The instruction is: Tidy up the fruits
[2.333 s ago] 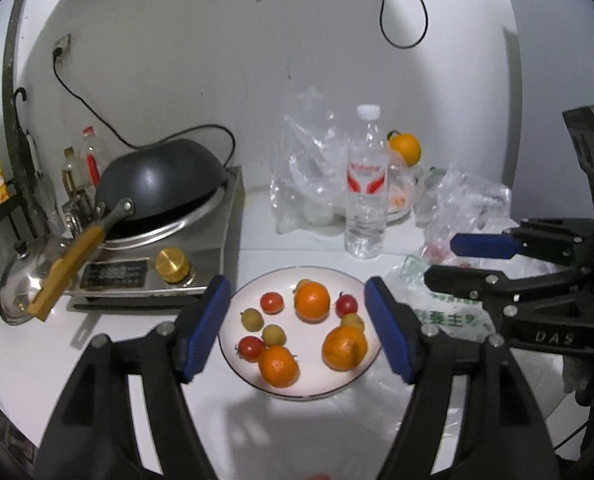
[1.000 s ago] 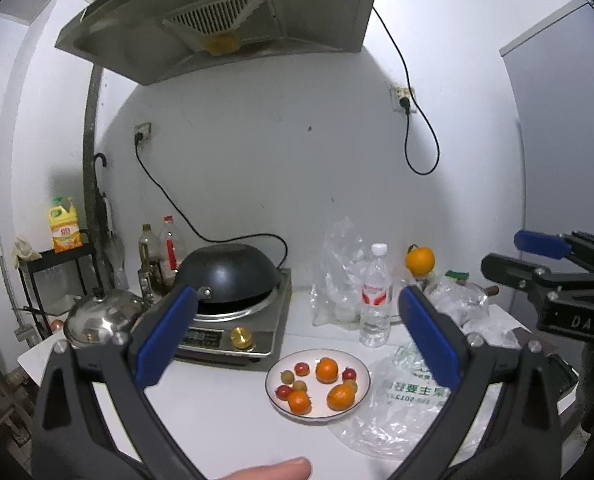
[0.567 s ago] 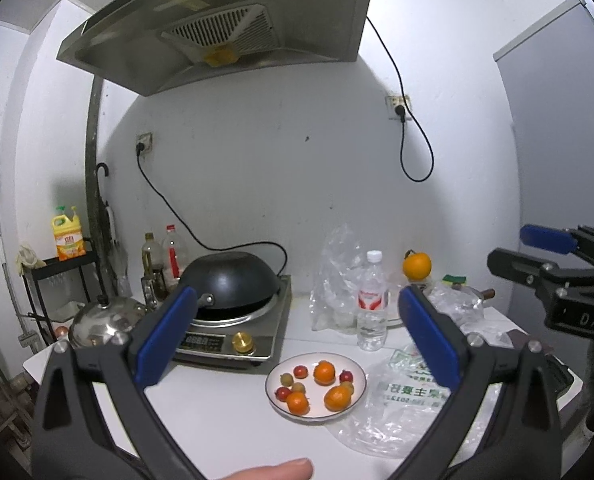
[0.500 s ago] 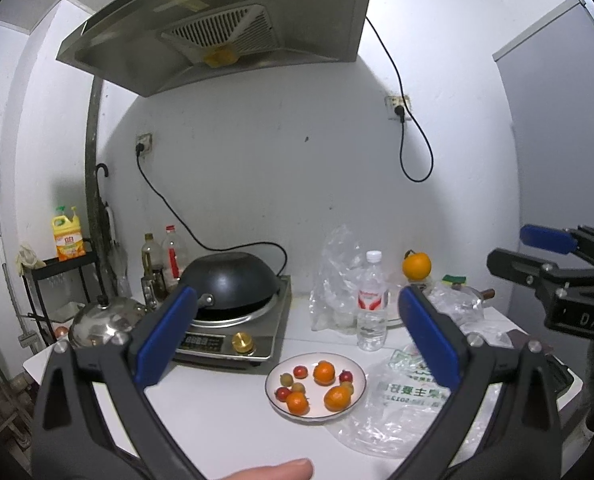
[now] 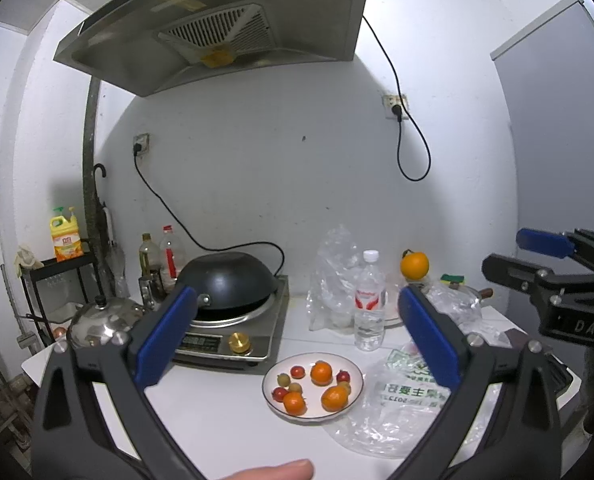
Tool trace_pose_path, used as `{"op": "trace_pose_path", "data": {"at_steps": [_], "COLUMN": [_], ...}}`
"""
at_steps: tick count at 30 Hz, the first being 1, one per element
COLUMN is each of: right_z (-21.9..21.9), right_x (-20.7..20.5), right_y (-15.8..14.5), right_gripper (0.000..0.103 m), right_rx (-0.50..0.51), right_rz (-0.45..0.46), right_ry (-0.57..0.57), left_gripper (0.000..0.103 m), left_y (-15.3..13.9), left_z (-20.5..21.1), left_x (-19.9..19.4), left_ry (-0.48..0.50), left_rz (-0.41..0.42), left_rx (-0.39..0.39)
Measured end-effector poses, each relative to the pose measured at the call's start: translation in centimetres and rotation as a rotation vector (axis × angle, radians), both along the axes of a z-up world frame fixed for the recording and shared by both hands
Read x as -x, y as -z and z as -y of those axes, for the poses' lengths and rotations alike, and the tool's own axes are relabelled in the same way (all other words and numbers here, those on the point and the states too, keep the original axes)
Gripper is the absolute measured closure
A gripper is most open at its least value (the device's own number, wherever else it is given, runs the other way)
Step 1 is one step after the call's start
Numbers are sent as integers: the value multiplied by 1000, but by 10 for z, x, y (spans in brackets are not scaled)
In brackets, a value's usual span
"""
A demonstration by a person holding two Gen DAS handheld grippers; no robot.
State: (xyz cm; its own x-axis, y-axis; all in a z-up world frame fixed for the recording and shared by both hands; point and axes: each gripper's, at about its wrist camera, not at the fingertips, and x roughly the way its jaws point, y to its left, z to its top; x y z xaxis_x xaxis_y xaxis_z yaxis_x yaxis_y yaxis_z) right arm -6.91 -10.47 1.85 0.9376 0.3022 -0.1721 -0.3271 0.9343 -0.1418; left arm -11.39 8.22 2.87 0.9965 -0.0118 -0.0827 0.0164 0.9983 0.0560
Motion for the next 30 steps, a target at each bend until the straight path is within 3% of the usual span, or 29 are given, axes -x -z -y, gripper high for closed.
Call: {"op": "trace_pose_path", "data": {"at_steps": [30], "right_z": [1], "right_x": [-1], "right_y": [0], "right_gripper": [32], "right_rx": [0], "right_rz": [-1], "right_ry": [1], "left_gripper": [1], "left_y": [0], "left_z": [3], "left_x": [1], "left_ry": [-1], "left_rz": [0], "left_rx": [1]}}
